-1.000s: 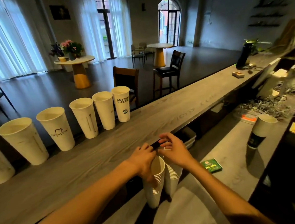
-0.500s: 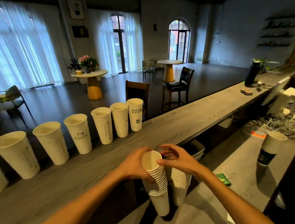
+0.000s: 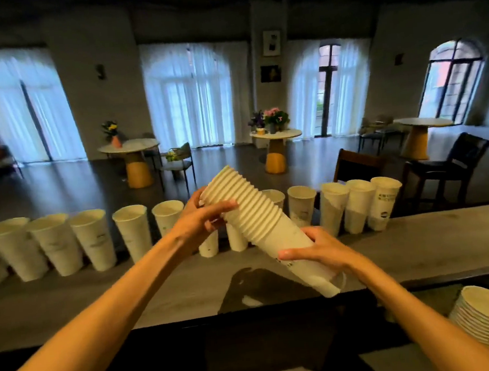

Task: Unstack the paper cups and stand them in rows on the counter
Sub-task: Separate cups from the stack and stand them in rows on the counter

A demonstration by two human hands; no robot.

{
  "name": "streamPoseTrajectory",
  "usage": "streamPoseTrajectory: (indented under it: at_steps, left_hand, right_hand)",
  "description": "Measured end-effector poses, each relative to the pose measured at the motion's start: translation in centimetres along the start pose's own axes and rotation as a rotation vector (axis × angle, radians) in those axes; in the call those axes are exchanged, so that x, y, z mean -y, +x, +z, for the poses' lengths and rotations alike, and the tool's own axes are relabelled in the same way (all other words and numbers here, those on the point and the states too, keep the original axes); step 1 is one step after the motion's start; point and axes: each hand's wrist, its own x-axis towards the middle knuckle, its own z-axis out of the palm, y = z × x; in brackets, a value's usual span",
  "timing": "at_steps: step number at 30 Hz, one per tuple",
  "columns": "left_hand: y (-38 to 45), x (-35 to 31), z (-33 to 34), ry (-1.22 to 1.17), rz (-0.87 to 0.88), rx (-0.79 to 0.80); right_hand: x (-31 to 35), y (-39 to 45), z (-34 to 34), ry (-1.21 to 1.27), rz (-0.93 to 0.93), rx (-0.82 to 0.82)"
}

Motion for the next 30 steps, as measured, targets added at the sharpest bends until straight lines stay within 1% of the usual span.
streamPoseTrajectory:
  at_steps: [1, 4, 9, 11, 13, 14, 15, 16, 18, 21, 27, 30]
  left_hand:
    - [-1.1, -0.3, -1.9, -0.019, -0.013, -0.032]
    - [-4.5, -0.5, -5.8, 0.036, -0.016, -0.088]
    - [-9.4, -2.2, -15.0, 0.068, 0.015, -0.332]
    - [-11.6, -3.0, -17.9, 0.095, 0.014, -0.4]
    - [-13.5, -3.6, -20.4, 0.126, 0.01, -0.435]
    - [-14.8, -3.8, -21.8, 0.138, 0.028, -0.49]
    - [-16.4, -4.0, -23.7, 0.127, 0.046, -0.578]
    - [-17.1, -4.1, -24.1, 0.105, 0.045, -0.603]
    - [-19.4, -4.1, -26.3, 0.084, 0.073, -0.706]
    - [-23.6, -5.1, -29.6, 0.115, 0.113, -0.887]
    - [-28.4, -6.8, -35.9, 0.088, 0.199, -1.134]
    - [-29.3, -7.0, -39.0, 0.056, 0.229, -1.255]
  right_hand:
    - [1.8, 0.9, 2.1, 0.0, -0.027, -0.005]
    - [6.0, 3.7, 8.1, 0.02, -0.075, 0.031]
    - [12.8, 7.4, 18.7, 0.077, -0.126, 0.134]
    - [14.7, 8.2, 21.9, 0.077, -0.164, 0.167]
    - [16.7, 9.0, 24.4, 0.075, -0.202, 0.227]
    - [17.6, 9.6, 26.1, 0.056, -0.224, 0.295]
    - [18.8, 10.5, 28.2, 0.034, -0.26, 0.367]
    - [18.9, 10.7, 28.8, 0.033, -0.266, 0.381]
    - [20.7, 11.4, 31.6, 0.055, -0.338, 0.435]
    - [24.5, 11.3, 37.0, 0.061, -0.429, 0.509]
    - [30.3, 11.5, 47.0, 0.039, -0.549, 0.5]
    - [32.4, 12.0, 51.3, -0.014, -0.594, 0.436]
